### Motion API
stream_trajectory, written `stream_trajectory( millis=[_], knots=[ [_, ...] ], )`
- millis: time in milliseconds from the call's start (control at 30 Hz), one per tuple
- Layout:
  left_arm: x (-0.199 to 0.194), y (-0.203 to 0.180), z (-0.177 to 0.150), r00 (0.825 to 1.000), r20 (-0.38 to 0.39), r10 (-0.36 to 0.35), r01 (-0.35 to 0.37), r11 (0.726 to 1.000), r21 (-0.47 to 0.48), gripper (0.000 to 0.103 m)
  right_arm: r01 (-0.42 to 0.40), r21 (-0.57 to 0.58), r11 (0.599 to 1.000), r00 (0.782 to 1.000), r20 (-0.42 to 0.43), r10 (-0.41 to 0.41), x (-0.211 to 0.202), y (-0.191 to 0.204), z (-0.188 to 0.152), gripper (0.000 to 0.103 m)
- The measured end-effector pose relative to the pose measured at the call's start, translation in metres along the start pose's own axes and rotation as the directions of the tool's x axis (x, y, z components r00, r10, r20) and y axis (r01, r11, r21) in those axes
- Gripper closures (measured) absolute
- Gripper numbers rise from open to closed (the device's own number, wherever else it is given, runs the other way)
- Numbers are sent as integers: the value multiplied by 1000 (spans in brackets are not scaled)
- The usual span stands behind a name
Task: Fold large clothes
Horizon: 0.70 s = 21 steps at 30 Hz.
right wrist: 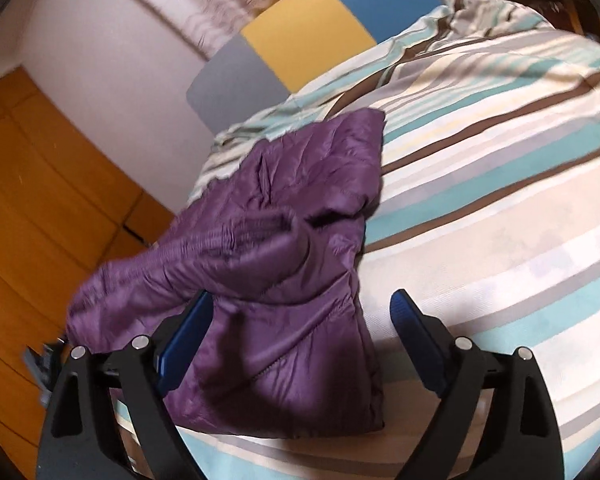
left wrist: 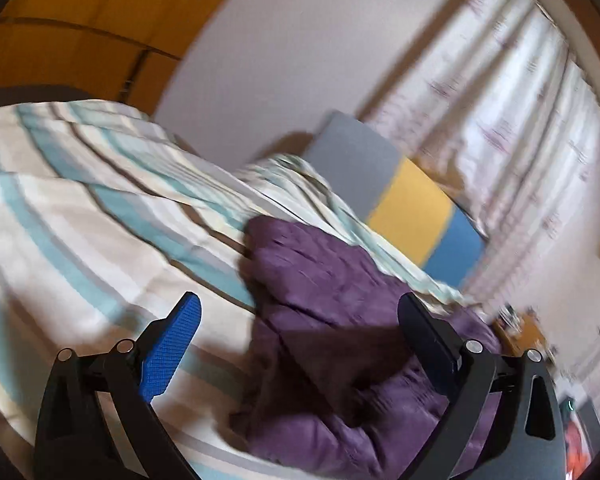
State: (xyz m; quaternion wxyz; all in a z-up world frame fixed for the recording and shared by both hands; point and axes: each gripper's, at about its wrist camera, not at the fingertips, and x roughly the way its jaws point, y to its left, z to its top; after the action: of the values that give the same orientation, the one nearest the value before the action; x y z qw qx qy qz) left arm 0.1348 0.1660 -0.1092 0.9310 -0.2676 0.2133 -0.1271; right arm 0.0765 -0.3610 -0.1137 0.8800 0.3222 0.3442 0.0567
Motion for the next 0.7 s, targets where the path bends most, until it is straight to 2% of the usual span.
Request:
stream_trajectory(
  millis=[100, 167, 200, 267, 333, 433, 467, 533, 633, 700],
  knots=[
    [6, -24, -5, 999, -49, -9, 18, 984, 180, 5, 14, -48, 999, 1000, -10, -14, 18, 12, 0, 13],
    [21, -40, -5, 995, -103, -5, 33, 964, 264, 3, 15, -83, 996, 1000, -25, -17, 31, 18, 1, 14],
    [28, -42, -5, 992, -124, -10, 45, 960, 277, 3, 19, -102, 995, 999, -43, -24, 39, 21, 1, 18],
    [39, -44, -3, 990, -143, -19, 59, 958, 280, 3, 41, -129, 991, 997, -59, -49, 48, 23, -2, 43],
    [37, -34, 2, 994, -106, -3, 29, 970, 241, 3, 68, -145, 987, 996, -54, -77, 52, 24, -6, 52],
    [19, -8, 14, 998, -46, -30, 35, 994, 106, 3, 54, -127, 990, 998, -35, -58, 47, 17, -7, 69],
    [13, 2, 17, 999, -43, -32, 35, 997, 76, 3, 46, -120, 992, 998, -32, -51, 45, 14, -7, 72],
    [4, 6, 16, 999, -44, -26, 29, 996, 84, 3, 34, -99, 994, 999, -27, -37, 43, 9, -7, 76],
    [12, -4, 8, 993, -119, -19, 41, 982, 185, 3, 37, -98, 995, 999, -14, -38, 40, 10, -8, 78],
    [31, -16, 0, 983, -184, -4, 50, 967, 249, 3, 40, -99, 994, 999, -8, -41, 38, 13, -8, 79]
  ],
)
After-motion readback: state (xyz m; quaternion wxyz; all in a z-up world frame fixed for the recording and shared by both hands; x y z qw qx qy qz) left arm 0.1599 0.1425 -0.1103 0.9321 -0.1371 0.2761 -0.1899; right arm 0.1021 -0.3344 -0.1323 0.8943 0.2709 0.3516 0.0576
